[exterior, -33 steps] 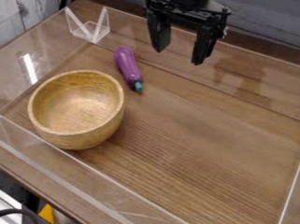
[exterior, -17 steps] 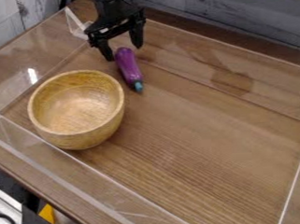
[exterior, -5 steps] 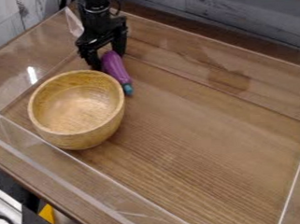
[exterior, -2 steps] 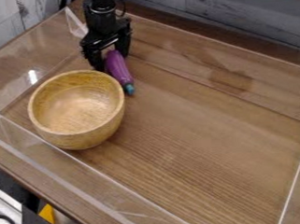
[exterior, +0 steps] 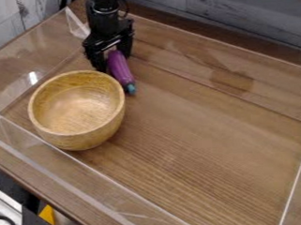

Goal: Put the purple eggplant in the brown bowl

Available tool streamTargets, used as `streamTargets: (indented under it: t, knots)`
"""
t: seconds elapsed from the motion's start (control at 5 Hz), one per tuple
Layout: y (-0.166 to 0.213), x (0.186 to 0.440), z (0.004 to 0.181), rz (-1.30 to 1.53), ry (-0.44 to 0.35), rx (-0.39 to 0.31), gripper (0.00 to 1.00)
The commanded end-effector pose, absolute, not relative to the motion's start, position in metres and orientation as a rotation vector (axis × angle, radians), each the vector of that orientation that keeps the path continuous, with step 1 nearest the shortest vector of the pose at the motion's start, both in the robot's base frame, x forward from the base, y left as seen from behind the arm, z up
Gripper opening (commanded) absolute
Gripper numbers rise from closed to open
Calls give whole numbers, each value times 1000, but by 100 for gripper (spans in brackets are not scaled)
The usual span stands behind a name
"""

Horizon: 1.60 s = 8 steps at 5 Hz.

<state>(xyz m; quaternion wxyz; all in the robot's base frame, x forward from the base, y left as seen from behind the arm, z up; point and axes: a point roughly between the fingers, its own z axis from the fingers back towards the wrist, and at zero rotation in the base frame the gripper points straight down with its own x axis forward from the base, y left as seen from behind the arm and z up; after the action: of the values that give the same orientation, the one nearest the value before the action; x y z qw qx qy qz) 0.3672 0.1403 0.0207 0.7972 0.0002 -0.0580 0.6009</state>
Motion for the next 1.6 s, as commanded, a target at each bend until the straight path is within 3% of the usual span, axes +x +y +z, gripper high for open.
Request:
streamTargets:
  t: [0.0,1.2,1.4]
  knots:
    - [112,383,30,1214,-155,-15,100]
    - [107,387,26,1236,-101,9,100]
    - [107,386,26,1239,-102,13,0]
